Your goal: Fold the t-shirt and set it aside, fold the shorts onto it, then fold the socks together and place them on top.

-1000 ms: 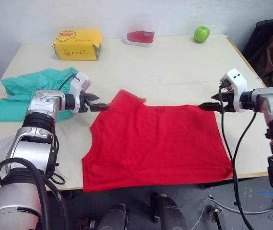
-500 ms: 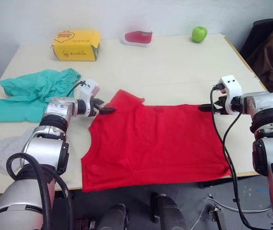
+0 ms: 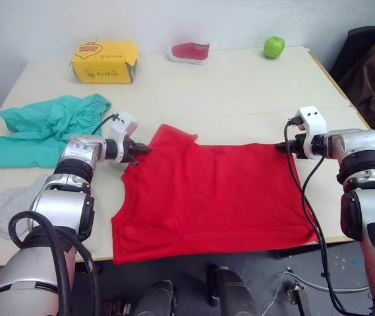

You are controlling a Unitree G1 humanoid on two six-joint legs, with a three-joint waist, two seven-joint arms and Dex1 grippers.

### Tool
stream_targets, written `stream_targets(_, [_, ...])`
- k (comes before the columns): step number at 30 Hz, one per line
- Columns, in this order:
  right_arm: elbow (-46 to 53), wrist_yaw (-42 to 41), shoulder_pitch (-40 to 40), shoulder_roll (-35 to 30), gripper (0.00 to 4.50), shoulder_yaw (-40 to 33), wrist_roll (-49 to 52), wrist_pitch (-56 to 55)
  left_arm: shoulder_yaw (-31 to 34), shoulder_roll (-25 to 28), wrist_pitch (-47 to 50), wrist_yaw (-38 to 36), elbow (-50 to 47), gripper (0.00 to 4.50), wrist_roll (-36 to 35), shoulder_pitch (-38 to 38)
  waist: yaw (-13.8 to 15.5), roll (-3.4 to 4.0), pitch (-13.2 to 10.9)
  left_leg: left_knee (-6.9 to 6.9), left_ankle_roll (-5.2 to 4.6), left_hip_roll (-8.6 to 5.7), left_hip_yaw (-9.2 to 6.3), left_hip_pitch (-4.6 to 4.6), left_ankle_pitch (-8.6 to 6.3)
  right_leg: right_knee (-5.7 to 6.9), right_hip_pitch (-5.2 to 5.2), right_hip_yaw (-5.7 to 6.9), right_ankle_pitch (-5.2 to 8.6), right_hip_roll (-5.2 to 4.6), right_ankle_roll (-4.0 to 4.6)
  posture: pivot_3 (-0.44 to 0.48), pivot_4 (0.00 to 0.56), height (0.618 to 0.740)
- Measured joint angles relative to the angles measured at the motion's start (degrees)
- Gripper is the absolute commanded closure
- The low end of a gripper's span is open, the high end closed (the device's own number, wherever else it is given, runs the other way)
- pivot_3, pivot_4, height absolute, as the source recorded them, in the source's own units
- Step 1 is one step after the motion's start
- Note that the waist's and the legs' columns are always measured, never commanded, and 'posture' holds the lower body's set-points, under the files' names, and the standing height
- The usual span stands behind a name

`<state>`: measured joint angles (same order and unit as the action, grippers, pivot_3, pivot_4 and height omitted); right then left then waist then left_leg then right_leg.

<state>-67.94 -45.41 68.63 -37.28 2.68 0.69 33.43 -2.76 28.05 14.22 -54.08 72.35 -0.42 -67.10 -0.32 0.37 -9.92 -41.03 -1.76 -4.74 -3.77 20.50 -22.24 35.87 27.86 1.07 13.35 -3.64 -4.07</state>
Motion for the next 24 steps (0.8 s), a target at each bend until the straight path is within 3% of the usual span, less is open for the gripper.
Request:
stream_targets(1, [0.01, -0.02, -0.24, 0.0, 4.46, -0.31, -0.04, -0.51, 0.01, 0.01, -0.03, -0.36, -0.04, 4.5, 0.04, 0.07, 0.01, 0.0, 0.0, 0.0, 0.0, 0.0, 0.0, 0.0, 0.0, 0.0, 0.0, 0.0, 0.0, 0.0, 0.0, 0.0, 0.15, 0.74])
stream_targets(6, [1.94, -1.26, -2.66, -0.32, 4.46, -0.74, -0.17, -4.23, 0.57, 0.41, -1.16, -2.21, -0.43, 4.5, 0.03, 1.04, -0.03, 0.0, 0.01, -0.01, 0.0, 0.0, 0.0, 0.0, 0.0, 0.0, 0.0, 0.0, 0.0, 0.0, 0.0, 0.0, 0.15, 0.74])
stream_targets(12, [10.98, -3.02, -10.41, -1.7, 4.46, -0.64, -0.83, -13.03, 2.2, 1.29, -5.41, -5.74, -2.82, 4.5, -0.67, 3.96, 0.0, 0.0, 0.01, -0.02, 0.0, 0.0, 0.0, 0.0, 0.0, 0.01, 0.0, 0.02, 0.0, 0.0, 0.0, 0.0, 0.15, 0.74])
stream_targets(17, [22.93, -1.79, -22.99, -5.97, 4.46, 1.51, -5.12, -35.1, 0.69, 2.93, -26.76, -5.64, -10.3, 4.5, 1.69, 11.7, 0.06, 0.0, 0.01, 0.0, 0.01, -0.01, 0.02, -0.01, 0.0, -0.03, 0.03, 0.03, 0.0, 0.0, 0.0, 0.0, 0.15, 0.74])
stream_targets(24, [24.57, 11.01, -31.07, -15.67, 4.46, 6.22, -19.47, -74.36, -2.86, 7.49, -59.16, 7.54, -13.56, 4.5, 10.75, 16.64, 0.19, -0.01, 0.01, 0.04, 0.01, -0.01, 0.24, -0.19, 0.0, 0.0, -0.03, -0.17, 0.0, 0.05, 0.0, 0.0, 0.15, 0.74])
